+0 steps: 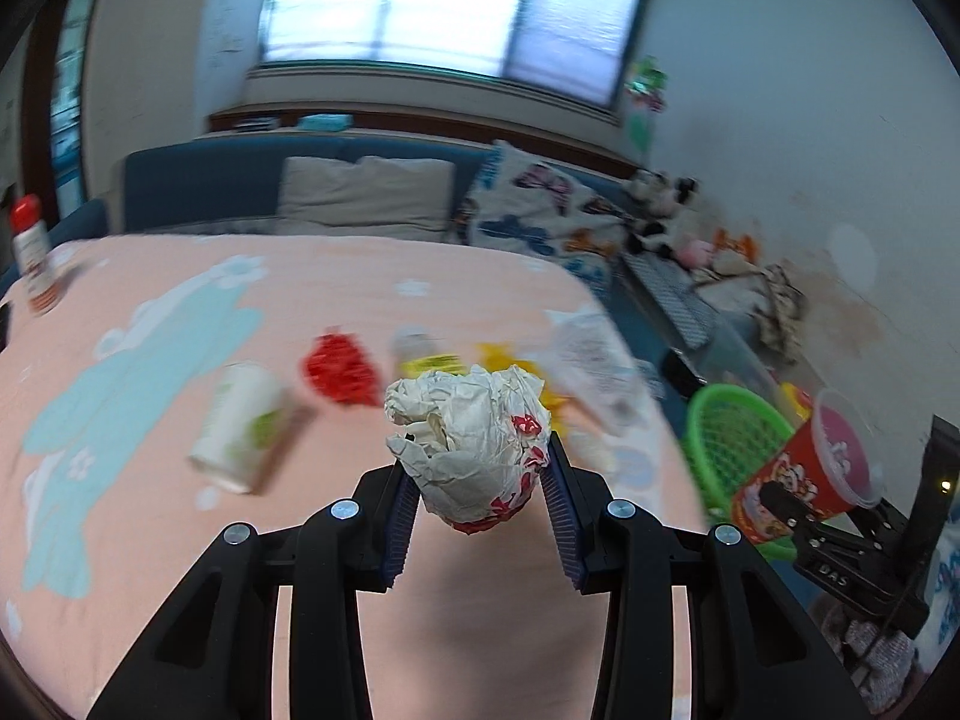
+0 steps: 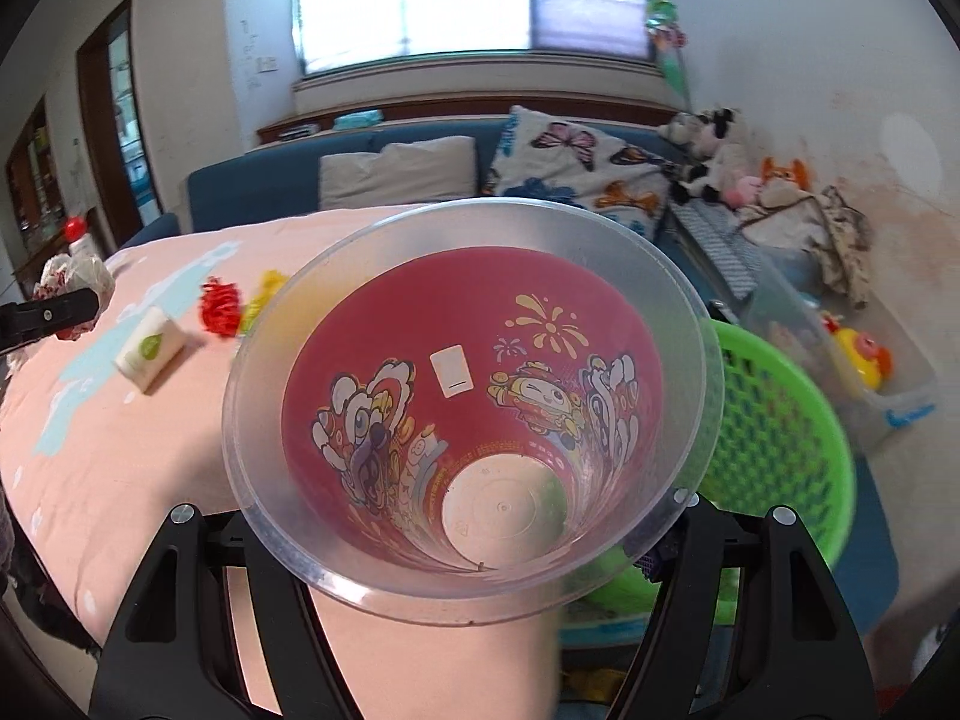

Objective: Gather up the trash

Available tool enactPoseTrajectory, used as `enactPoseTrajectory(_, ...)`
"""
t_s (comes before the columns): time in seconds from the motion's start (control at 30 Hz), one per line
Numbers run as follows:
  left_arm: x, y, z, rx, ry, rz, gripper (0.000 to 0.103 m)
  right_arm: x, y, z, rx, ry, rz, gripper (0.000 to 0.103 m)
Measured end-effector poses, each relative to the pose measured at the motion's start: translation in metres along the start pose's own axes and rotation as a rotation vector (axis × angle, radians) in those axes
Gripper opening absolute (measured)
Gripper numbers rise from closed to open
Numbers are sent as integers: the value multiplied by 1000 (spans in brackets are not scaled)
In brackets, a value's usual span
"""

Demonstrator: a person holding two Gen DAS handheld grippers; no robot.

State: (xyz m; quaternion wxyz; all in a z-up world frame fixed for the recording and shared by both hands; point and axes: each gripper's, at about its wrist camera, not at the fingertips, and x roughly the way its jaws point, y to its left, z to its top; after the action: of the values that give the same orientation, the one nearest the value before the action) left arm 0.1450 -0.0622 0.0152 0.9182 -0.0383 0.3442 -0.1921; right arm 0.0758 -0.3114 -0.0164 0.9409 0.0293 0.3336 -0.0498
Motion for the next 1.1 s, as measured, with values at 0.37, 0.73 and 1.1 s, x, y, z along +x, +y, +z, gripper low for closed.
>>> enactPoseTrajectory(0.37, 42, -99, 15, 111, 62, -163, 38, -6, -84, -10, 85, 44, -134, 71)
enactPoseTrajectory(0.73, 82, -181, 19, 212, 127, -257, 38, 9, -140, -21, 166, 101, -178, 72)
enactPoseTrajectory(1.1, 114, -236, 15, 277, 185, -339, 39, 13, -161, -32, 199, 120, -186, 83)
